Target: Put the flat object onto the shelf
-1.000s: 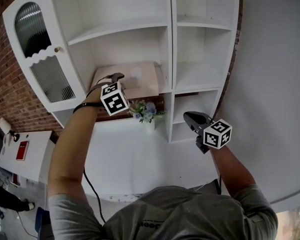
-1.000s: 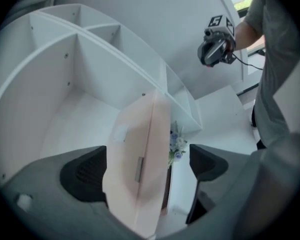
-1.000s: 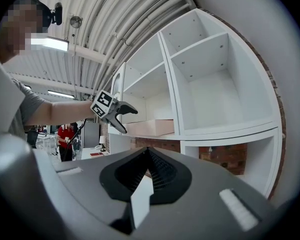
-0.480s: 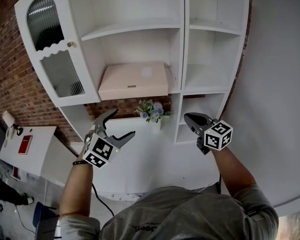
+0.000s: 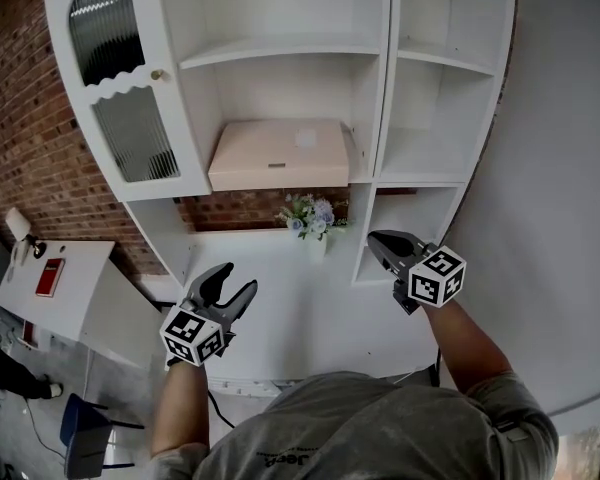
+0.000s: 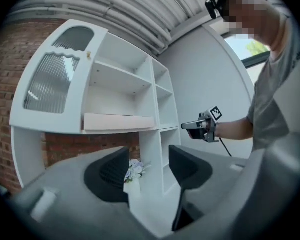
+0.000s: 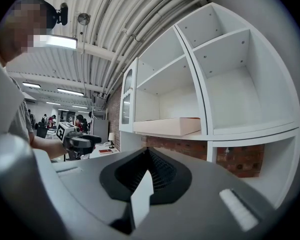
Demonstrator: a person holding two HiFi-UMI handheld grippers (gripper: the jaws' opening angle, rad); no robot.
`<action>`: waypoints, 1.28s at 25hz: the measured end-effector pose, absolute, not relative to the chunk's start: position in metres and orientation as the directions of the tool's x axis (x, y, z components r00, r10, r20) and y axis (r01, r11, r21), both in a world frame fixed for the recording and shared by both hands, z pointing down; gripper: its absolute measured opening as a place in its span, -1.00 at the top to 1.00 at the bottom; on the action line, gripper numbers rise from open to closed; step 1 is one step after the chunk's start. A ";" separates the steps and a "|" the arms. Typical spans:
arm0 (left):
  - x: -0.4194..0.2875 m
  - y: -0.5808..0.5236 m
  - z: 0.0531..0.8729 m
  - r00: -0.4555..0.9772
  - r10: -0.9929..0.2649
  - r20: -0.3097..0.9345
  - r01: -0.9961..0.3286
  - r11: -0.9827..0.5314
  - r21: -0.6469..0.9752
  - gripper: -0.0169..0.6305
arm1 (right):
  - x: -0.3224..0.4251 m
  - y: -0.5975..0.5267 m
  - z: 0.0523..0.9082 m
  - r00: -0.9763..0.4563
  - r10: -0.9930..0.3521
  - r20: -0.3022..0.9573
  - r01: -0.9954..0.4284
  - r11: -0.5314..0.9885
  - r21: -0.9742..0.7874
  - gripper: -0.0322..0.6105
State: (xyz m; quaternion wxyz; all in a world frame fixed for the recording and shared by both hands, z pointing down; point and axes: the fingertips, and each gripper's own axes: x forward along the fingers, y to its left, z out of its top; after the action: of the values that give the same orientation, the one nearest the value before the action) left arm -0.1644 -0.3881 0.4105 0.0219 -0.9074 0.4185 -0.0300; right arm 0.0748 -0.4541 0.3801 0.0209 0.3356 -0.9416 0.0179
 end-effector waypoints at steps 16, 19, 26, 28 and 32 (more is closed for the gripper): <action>-0.201 -0.368 0.464 0.590 -0.807 -0.031 -0.787 -0.584 0.197 0.72 | 0.071 -0.436 0.412 -0.777 -0.623 0.092 -0.628 0.776 -0.058 0.87; -0.199 -0.366 0.479 0.590 -0.807 -0.024 -0.778 -0.576 0.252 0.95 | 0.071 -0.432 0.424 -0.779 -0.619 0.099 -0.627 0.775 -0.081 0.87; -0.199 -0.371 0.516 0.560 -0.827 0.048 -0.777 -0.504 0.377 0.96 | 0.073 -0.426 0.470 -0.770 -0.617 0.163 -0.638 0.757 -0.141 0.87; -0.199 -0.373 0.511 0.556 -0.829 0.064 -0.792 -0.504 0.344 0.96 | 0.076 -0.427 0.475 -0.765 -0.622 0.168 -0.643 0.752 -0.144 0.87; -0.197 -0.374 0.496 0.567 -0.823 0.042 -0.789 -0.528 0.314 0.96 | 0.080 -0.430 0.477 -0.758 -0.631 0.164 -0.651 0.743 -0.154 0.87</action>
State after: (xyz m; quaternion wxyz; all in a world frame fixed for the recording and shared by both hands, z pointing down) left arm -0.1968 -0.3741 0.4960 -0.1505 -0.8722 0.4620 0.0558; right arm 0.0795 -0.4302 0.4774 0.0507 0.3439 -0.9321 0.1015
